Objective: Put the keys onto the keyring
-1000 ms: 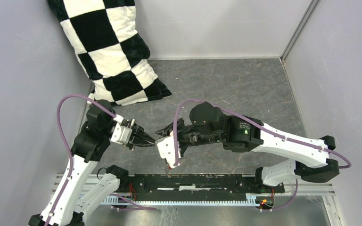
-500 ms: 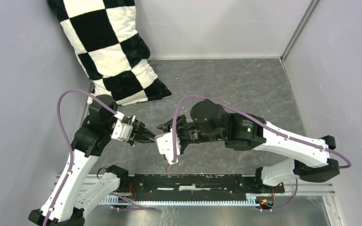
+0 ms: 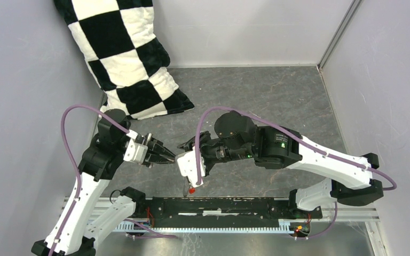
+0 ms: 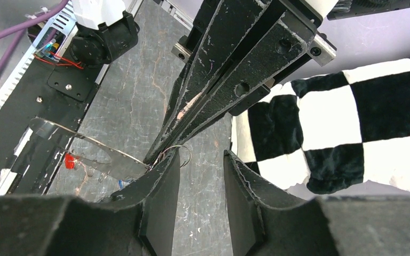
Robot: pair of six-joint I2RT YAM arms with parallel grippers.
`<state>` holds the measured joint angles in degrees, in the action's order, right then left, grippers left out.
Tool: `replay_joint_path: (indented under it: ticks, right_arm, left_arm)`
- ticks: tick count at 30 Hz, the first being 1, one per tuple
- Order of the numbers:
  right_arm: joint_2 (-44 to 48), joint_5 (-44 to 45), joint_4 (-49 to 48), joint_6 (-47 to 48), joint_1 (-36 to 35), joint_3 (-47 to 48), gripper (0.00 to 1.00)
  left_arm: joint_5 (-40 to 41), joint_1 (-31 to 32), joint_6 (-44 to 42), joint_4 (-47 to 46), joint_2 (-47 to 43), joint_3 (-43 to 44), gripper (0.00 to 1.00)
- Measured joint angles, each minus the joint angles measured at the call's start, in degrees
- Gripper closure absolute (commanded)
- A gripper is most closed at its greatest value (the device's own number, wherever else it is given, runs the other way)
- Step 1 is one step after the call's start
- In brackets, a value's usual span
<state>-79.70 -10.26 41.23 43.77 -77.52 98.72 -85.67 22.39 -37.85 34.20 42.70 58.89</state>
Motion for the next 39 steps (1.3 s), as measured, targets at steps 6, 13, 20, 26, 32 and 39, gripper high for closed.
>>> replay_joint_path:
  ticks: [6,13,20,26,32,39]
  right_arm:
    - [-0.1,-0.5,0.5,0.1,0.0,0.4,0.57]
    - [-0.3,-0.7,0.9,0.6,0.0,0.9,0.52]
    - [-0.4,-1.5,1.7,1.1,0.0,1.7,0.50]
    - [-0.7,-1.6,2.0,1.2,0.0,2.1,0.49]
    - [-0.8,-1.7,3.1,2.6,0.0,2.8,0.48]
    - [-0.8,-1.7,3.8,3.2,0.0,3.3,0.48]
  left_arm:
    - [0.0,0.0,0.0,0.0,-0.3,0.0,0.98]
    - [0.0,0.0,0.0,0.0,-0.6,0.0,0.98]
    - [0.0,0.0,0.0,0.0,-1.3,0.0,0.98]
    - [0.0,0.2,0.0,0.0,-1.2,0.0,0.98]
    - [0.0,0.2,0.0,0.0,-1.2,0.0,0.98]
    - [0.0,0.2,0.0,0.0,-1.4,0.0,0.98]
